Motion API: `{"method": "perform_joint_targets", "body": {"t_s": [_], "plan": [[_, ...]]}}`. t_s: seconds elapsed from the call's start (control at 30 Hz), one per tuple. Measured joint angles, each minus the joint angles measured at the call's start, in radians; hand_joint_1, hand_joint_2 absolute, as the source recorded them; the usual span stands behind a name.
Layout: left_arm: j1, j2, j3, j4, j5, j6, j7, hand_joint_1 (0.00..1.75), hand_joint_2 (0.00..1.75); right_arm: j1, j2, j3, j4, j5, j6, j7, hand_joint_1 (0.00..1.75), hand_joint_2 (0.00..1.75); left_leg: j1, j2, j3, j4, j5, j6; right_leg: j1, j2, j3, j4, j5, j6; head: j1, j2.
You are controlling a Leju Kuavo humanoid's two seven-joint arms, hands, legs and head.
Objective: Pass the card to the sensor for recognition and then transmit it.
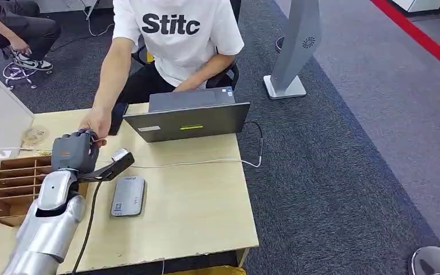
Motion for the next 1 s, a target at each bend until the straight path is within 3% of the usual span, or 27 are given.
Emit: {"method": "perform_joint_targets", "body": {"t_s": [0.57,0.7,1.0], "plan": [[0.044,-0.013,0.004,-0.039,0.013,0.010,-0.021,0.00,1.75,0.000,0.000,0.000,0.000,0.000,-0.001,0.000,0.00,1.75,0.000,0.000,-0.001,0.000,0.000,0.000,0.000,0.000,0.000,0.000,0.000,0.000,0.000,0.000],[0.103,-0.005,0.004,-0.136,0.035,-0.058,-0.057,0.00,1.75,0.001,0.000,0.000,0.000,-0.015,-0.001,-0.003,0.00,1.75,0.000,0.000,-0.001,0.000,0.000,0.000,0.000,0.000,-0.001,0.000,0.000,0.000,0.000,0.000],[0.163,0.014,0.004,-0.260,0.037,-0.081,-0.056,0.00,1.75,0.001,0.000,0.000,0.000,-0.019,-0.002,-0.003,0.00,1.75,0.000,0.000,-0.001,0.000,0.000,0.000,0.000,0.000,-0.001,0.000,0.000,0.000,0.000,0.000]]}}
